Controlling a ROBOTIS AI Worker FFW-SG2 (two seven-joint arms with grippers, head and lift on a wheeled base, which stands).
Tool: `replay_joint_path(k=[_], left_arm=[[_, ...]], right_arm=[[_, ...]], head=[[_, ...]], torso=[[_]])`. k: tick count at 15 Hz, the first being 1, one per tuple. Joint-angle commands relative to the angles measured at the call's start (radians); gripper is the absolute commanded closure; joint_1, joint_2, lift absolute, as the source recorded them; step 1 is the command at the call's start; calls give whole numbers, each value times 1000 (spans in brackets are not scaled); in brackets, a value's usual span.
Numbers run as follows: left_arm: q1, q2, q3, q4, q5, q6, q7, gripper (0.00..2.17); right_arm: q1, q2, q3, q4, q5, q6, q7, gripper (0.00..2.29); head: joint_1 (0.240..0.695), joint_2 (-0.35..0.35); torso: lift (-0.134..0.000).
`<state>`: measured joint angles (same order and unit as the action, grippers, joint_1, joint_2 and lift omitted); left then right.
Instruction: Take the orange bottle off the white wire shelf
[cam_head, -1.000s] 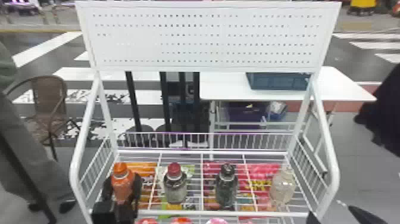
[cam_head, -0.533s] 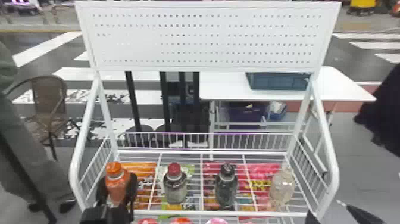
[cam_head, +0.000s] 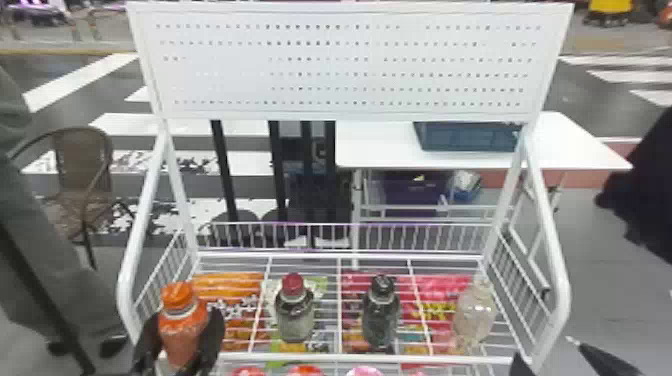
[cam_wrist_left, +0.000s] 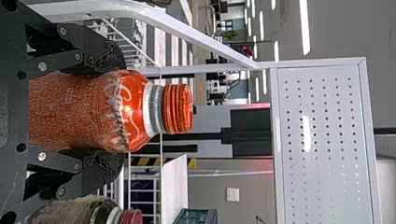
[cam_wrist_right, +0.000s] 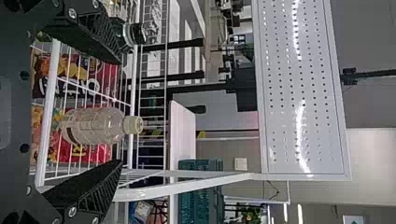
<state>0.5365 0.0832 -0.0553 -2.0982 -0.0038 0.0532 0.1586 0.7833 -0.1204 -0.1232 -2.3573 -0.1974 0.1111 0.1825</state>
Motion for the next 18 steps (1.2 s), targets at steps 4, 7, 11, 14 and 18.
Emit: replay_joint_path(k=[4, 7, 11, 14, 18], left_arm=[[149, 15, 5, -190, -2, 47, 26, 1409], [175, 23, 3, -217, 1, 35, 33, 1413], [191, 30, 2, -236, 1, 32, 42, 1413], [197, 30, 3, -241, 1, 29, 42, 1413], [204, 30, 6, -243, 1, 23, 44, 1413]], right_arm=[[-2, -4, 2, 6, -2, -1, 0, 144], [-1, -4, 5, 4, -2, -1, 0, 144], [11, -4, 4, -5, -2, -4, 2, 144], [17, -4, 4, -10, -2, -10, 2, 144], [28, -5, 2, -17, -2, -17, 5, 144]], head=[[499, 0], [499, 0], [499, 0], [499, 0], [499, 0]], torso=[[0], [0], [0], [0], [0]])
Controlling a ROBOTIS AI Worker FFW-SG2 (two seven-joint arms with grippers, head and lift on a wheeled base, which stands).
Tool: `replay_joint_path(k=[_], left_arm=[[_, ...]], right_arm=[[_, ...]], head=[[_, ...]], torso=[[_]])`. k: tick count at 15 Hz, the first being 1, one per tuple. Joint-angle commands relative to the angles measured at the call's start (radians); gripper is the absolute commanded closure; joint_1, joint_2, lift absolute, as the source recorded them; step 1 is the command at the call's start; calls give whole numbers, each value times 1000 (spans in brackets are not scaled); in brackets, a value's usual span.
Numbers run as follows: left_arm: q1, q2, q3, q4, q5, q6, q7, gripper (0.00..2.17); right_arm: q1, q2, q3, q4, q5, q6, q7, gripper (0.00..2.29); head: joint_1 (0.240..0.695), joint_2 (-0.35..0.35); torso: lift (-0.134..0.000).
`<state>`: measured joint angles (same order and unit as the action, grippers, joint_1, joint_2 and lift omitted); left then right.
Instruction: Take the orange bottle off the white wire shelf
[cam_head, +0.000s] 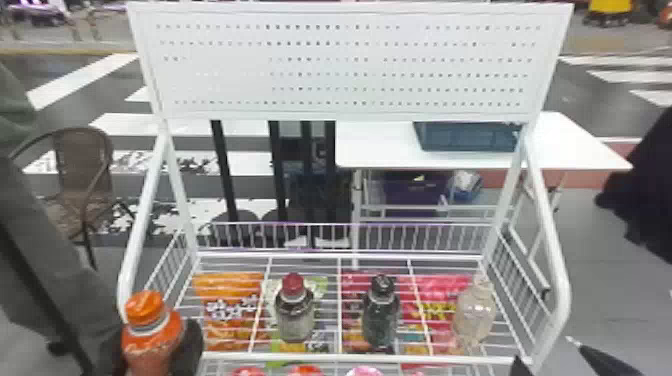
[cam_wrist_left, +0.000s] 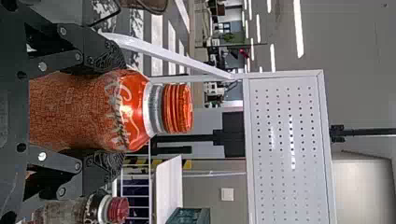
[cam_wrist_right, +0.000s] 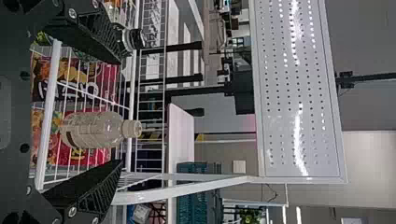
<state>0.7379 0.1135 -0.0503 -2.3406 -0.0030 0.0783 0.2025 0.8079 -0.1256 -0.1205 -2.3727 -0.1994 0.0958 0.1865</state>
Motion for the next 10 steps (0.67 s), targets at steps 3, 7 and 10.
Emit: replay_joint_path(k=[3, 7, 10], left_arm=[[8, 0, 1, -5, 0, -2, 0, 1409], [9, 0, 1, -6, 1, -8, 0, 1413], [9, -2, 0, -6, 1, -8, 0, 1413]], right_arm=[[7, 1, -1, -6, 0, -4, 2, 144], [13, 1, -1, -13, 0, -4, 2, 144], [14, 0, -2, -13, 0, -7, 4, 144]], head=[[499, 0], [499, 0], [499, 0]], torso=[[0], [0], [0]])
